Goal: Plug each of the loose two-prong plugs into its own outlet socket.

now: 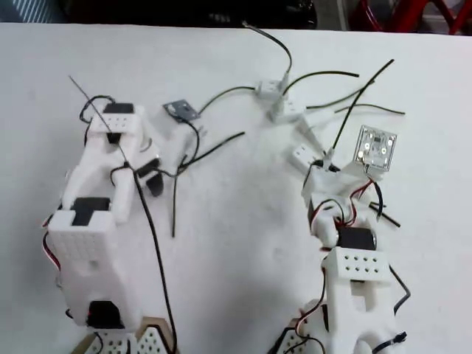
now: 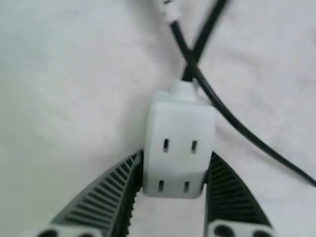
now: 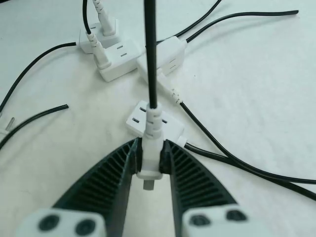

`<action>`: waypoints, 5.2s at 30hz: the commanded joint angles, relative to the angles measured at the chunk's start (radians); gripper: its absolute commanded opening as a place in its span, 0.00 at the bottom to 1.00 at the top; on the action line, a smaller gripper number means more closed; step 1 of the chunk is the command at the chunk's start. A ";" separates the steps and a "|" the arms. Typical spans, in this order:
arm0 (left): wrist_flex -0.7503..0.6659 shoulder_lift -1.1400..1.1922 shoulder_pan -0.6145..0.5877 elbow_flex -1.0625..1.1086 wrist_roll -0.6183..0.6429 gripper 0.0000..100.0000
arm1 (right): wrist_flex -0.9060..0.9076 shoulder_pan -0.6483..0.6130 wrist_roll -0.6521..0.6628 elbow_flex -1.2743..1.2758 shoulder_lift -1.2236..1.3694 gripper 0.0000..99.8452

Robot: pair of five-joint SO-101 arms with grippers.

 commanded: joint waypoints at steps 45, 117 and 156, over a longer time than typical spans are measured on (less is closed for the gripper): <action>-0.414 -0.898 -0.407 0.957 0.425 0.28 | 0.196 -0.808 0.000 -0.454 0.288 0.02; -0.525 -1.259 -0.375 1.060 0.881 0.28 | -0.240 -0.788 0.029 -0.546 0.799 0.02; -0.559 -1.257 -0.375 1.102 0.879 0.28 | -0.137 -0.834 0.117 -0.605 0.972 0.02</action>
